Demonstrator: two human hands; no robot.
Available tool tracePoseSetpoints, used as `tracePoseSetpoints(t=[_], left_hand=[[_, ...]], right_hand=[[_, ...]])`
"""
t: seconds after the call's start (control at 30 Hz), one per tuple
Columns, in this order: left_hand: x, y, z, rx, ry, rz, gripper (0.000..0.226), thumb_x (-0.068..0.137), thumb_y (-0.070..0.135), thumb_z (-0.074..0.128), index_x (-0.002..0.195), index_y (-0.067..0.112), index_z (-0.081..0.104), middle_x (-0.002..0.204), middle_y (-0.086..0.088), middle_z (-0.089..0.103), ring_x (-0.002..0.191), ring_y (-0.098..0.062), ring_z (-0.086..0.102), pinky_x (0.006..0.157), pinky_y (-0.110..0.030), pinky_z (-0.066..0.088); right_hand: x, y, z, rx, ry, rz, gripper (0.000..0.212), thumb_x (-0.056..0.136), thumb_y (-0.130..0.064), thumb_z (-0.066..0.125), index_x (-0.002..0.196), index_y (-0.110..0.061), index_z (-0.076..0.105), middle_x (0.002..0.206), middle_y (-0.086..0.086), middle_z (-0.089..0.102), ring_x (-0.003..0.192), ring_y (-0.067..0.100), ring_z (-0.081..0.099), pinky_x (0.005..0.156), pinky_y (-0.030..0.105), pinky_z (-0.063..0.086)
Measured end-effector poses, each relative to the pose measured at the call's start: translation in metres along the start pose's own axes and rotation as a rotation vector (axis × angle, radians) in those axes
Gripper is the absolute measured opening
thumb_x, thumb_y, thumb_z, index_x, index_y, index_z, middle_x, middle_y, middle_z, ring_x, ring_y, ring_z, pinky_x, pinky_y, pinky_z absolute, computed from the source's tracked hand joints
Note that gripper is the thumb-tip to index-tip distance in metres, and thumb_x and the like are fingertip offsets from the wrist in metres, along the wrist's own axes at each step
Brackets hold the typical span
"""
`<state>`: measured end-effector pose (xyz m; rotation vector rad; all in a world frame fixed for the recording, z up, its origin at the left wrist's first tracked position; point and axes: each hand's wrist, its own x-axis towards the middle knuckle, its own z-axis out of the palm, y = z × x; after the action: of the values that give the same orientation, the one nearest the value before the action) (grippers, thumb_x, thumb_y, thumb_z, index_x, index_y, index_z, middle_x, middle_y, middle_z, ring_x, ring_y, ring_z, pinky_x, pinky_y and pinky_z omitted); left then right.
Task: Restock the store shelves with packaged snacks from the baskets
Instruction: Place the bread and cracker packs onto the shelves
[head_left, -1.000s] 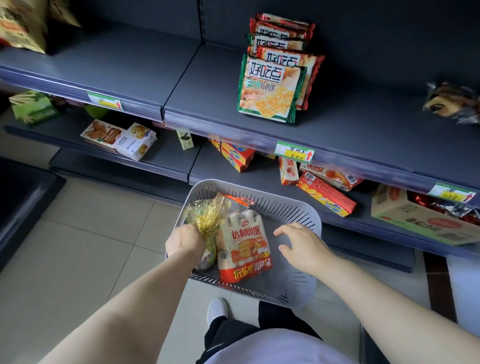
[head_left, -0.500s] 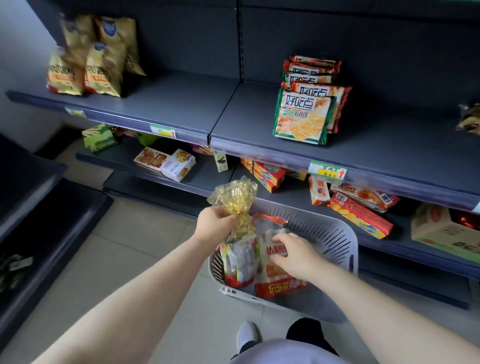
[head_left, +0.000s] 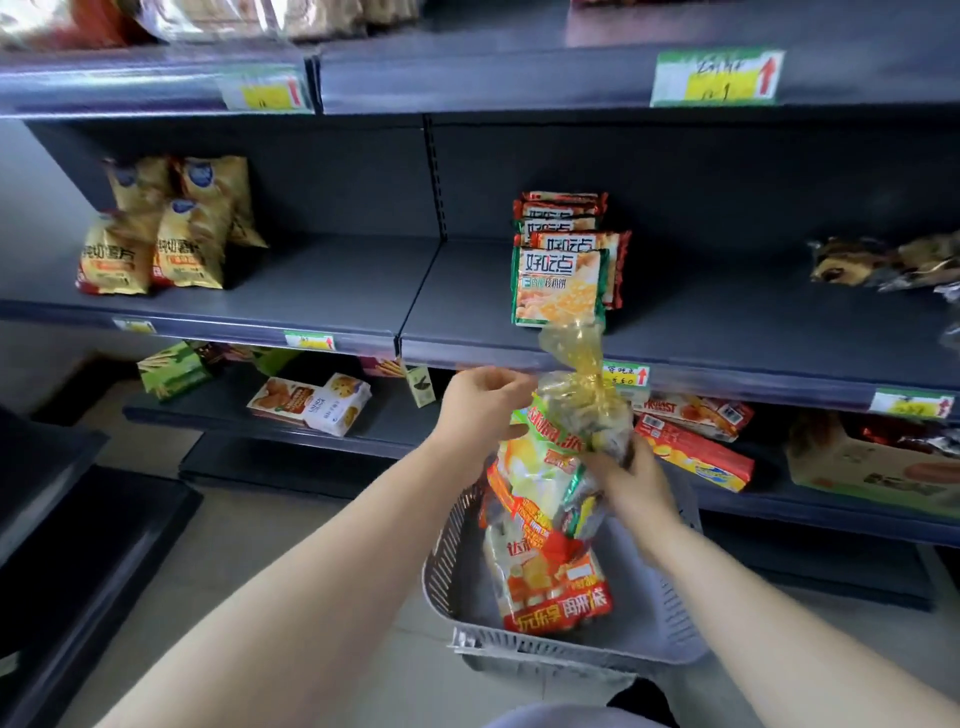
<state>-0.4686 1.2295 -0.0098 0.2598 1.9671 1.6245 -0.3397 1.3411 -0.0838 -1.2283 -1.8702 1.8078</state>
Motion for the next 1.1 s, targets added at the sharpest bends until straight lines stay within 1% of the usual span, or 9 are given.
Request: tracePoseSetpoints(t=[0.13,0.23,0.3,0.4,0.53,0.67,0.83,0.97,1.1], left_hand=[[0.012,0.003,-0.017,0.203,0.126,0.086,0.005,0.091,0.014,0.065,0.090,0.017,0.068,0.087,-0.001,0.068,0.083,-0.018,0.059,0.077,-0.032,0.049],[0.011,0.003,-0.022,0.262,0.068,0.011,0.034,0.087,0.019,0.072,0.118,0.009,0.062,0.114,-0.004,0.067,0.098,-0.021,0.063,0.080,-0.032,0.052],[0.004,0.007,-0.020,0.193,-0.055,-0.061,0.049,0.086,0.024,0.074,0.129,0.009,0.056,0.117,-0.004,0.067,0.090,-0.013,0.068,0.061,-0.022,0.055],[-0.006,0.013,-0.018,0.079,-0.170,-0.142,0.051,0.089,0.022,0.071,0.134,0.009,0.048,0.107,-0.004,0.067,0.063,-0.005,0.070,0.043,-0.018,0.051],[-0.013,0.020,-0.019,0.007,-0.200,-0.160,0.046,0.095,0.027,0.063,0.135,0.011,0.047,0.104,-0.005,0.067,0.062,-0.007,0.070,0.041,-0.019,0.050],[-0.016,0.022,-0.020,0.045,-0.163,-0.120,0.043,0.093,0.036,0.065,0.129,0.015,0.055,0.108,-0.006,0.070,0.080,-0.017,0.071,0.048,-0.023,0.054],[-0.023,0.032,-0.016,0.136,-0.062,0.004,0.040,0.087,0.040,0.071,0.121,0.019,0.061,0.112,-0.001,0.071,0.094,-0.023,0.072,0.085,-0.048,0.059],[-0.031,0.053,-0.004,0.477,0.193,0.369,0.040,0.091,0.033,0.064,0.129,0.023,0.055,0.126,0.007,0.058,0.115,-0.012,0.055,0.096,-0.034,0.047],[-0.054,0.082,0.014,0.522,0.069,0.574,0.039,0.092,0.037,0.063,0.130,0.028,0.058,0.126,0.009,0.057,0.117,-0.010,0.053,0.096,-0.032,0.046]], right_hand=[[0.009,-0.014,-0.020,0.253,0.094,0.106,0.026,0.087,-0.021,0.062,0.112,-0.019,0.059,0.099,0.009,0.068,0.093,0.027,0.063,0.076,0.034,0.048],[0.010,-0.025,-0.029,0.307,0.071,0.097,0.013,0.084,-0.022,0.059,0.097,-0.019,0.060,0.095,0.011,0.068,0.084,0.026,0.059,0.069,0.035,0.040],[0.007,-0.034,-0.030,0.344,0.046,0.078,0.010,0.086,-0.021,0.058,0.095,-0.018,0.058,0.091,0.012,0.064,0.080,0.025,0.054,0.063,0.033,0.035],[0.005,-0.044,-0.030,0.433,-0.014,0.051,0.022,0.086,-0.021,0.058,0.107,-0.014,0.061,0.097,0.017,0.069,0.090,0.031,0.060,0.074,0.037,0.039],[0.003,-0.054,-0.036,0.451,-0.043,0.053,0.025,0.089,-0.017,0.057,0.113,-0.010,0.062,0.108,0.017,0.071,0.106,0.038,0.064,0.100,0.051,0.043],[-0.004,-0.060,-0.041,0.482,-0.070,0.061,0.027,0.092,-0.020,0.055,0.113,-0.006,0.063,0.113,0.019,0.069,0.114,0.039,0.061,0.106,0.055,0.040],[-0.017,-0.083,-0.048,0.545,-0.102,0.041,0.023,0.094,-0.026,0.056,0.108,-0.011,0.066,0.110,0.016,0.072,0.105,0.034,0.067,0.098,0.051,0.048],[-0.031,-0.113,-0.047,0.540,-0.111,-0.082,0.022,0.095,-0.021,0.058,0.110,-0.008,0.065,0.104,0.013,0.073,0.098,0.030,0.069,0.091,0.047,0.053],[-0.050,-0.157,-0.047,0.558,-0.010,-0.217,0.020,0.091,-0.018,0.065,0.110,-0.013,0.060,0.099,0.009,0.073,0.083,0.020,0.072,0.068,0.034,0.056]])
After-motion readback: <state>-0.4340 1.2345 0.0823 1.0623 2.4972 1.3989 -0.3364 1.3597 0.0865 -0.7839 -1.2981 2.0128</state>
